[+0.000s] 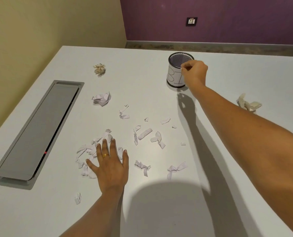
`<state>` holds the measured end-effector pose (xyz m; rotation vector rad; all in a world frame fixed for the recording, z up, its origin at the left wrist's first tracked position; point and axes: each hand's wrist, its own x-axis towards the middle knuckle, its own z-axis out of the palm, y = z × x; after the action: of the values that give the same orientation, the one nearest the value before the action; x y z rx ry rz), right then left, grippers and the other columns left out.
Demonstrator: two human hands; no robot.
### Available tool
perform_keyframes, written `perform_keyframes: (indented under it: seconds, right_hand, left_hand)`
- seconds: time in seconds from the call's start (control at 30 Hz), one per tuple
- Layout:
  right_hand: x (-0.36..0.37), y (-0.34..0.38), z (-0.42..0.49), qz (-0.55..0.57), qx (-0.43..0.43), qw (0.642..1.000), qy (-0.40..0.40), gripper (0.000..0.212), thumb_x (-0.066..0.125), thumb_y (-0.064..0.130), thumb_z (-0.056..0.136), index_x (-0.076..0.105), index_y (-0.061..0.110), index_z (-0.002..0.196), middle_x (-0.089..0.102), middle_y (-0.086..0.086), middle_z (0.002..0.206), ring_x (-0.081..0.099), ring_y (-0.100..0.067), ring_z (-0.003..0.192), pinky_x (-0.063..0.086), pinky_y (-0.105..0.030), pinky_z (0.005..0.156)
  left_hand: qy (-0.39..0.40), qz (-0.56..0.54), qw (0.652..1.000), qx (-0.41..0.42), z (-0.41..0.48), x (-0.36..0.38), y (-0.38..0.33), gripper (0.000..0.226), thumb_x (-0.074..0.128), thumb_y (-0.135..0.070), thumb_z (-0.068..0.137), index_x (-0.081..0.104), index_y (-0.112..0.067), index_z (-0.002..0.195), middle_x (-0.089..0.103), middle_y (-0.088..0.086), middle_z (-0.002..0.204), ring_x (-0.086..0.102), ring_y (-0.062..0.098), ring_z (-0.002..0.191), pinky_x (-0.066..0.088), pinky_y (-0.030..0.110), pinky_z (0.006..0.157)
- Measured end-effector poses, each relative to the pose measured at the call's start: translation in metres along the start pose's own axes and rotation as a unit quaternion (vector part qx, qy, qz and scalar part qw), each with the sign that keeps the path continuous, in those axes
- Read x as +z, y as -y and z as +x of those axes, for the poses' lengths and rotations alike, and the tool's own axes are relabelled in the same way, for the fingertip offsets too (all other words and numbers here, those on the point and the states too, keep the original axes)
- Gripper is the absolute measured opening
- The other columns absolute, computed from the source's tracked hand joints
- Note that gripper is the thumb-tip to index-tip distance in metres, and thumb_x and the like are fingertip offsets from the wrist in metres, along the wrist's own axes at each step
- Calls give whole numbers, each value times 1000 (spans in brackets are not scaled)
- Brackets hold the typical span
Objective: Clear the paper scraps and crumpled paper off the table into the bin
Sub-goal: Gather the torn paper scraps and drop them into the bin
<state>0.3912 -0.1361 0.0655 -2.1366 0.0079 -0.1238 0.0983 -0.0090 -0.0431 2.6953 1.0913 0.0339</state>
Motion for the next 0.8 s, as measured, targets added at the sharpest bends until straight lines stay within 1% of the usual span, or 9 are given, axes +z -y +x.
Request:
perform_keyframes:
  seconds: [0.17, 0.27, 0.3, 0.37, 0.43, 0.5, 0.6, 0.7, 0.8]
  right_hand:
    - [0, -27, -54, 15, -13, 999, 49, 18, 56, 0, 86, 69, 0, 99, 70, -17, 102, 59, -15, 83, 45, -12, 76]
    - [-1, -45, -87, 22, 3, 995, 102, 16, 59, 2, 86, 68, 2, 100, 69, -19, 102, 59, -16, 80, 47, -5, 63]
    - [-1, -50, -98, 11, 9, 993, 120, 17, 61, 5, 86, 68, 4, 101, 68, -19, 104, 60, -17, 82, 47, -6, 63]
    - [-2, -57, -122, -45, -10, 989, 143, 19, 63, 13, 86, 67, 10, 104, 67, -12, 109, 62, -16, 91, 44, -16, 77]
    - [-3, -61, -147, -85, -57, 977, 184, 23, 60, 19, 88, 65, 12, 110, 64, -7, 120, 60, -18, 107, 41, -22, 91]
    - [-1, -64, -169, -133, -103, 956, 241, 31, 55, 23, 91, 58, 14, 121, 53, -6, 135, 48, -20, 125, 35, -26, 102]
    - [3, -65, -189, -178, -121, 929, 301, 39, 49, 25, 94, 47, 18, 132, 37, -3, 148, 32, -18, 136, 30, -29, 106]
    - [5, -63, -199, -226, -164, 909, 308, 31, 44, 17, 96, 52, 11, 125, 47, -6, 138, 37, -23, 129, 43, -35, 95]
    - [8, -64, -205, -238, -197, 905, 293, 20, 40, 9, 96, 58, 0, 99, 58, -11, 105, 46, -25, 107, 46, -38, 80]
  left_hand:
    - [0, -6, 1000, 3, 0, -1, 0, 55, 30, -45, 94, 21, -25, 144, 21, 4, 156, 11, 22, 146, 9, 63, 111]
    - [0, -10, 1000, 4, -1, -1, -1, 55, 32, -44, 94, 22, -24, 144, 21, 4, 155, 11, 22, 146, 8, 63, 111]
    - [-1, -9, 1000, 5, -1, -1, -1, 55, 32, -44, 94, 22, -24, 144, 21, 5, 155, 10, 22, 146, 8, 63, 112]
    - [-2, -10, 1000, 6, -1, -1, -1, 55, 32, -44, 94, 22, -23, 144, 21, 5, 155, 10, 22, 146, 8, 63, 112]
    - [-4, -12, 1000, 6, -1, -2, -1, 55, 32, -43, 94, 22, -23, 144, 22, 5, 155, 11, 22, 145, 8, 63, 111]
    - [-7, -13, 1000, 6, -2, -3, -1, 55, 33, -43, 94, 23, -23, 144, 23, 5, 155, 12, 23, 145, 9, 64, 111]
    - [-7, -8, 1000, 10, -2, -3, -1, 55, 32, -43, 94, 23, -23, 144, 22, 5, 155, 12, 23, 145, 9, 63, 111]
    - [-7, -5, 1000, 9, -1, -2, -1, 55, 31, -43, 94, 23, -23, 144, 22, 5, 155, 12, 23, 145, 9, 63, 111]
    - [-12, -8, 1000, 11, -1, -2, -1, 55, 33, -43, 94, 24, -22, 143, 25, 6, 154, 14, 23, 145, 10, 64, 111]
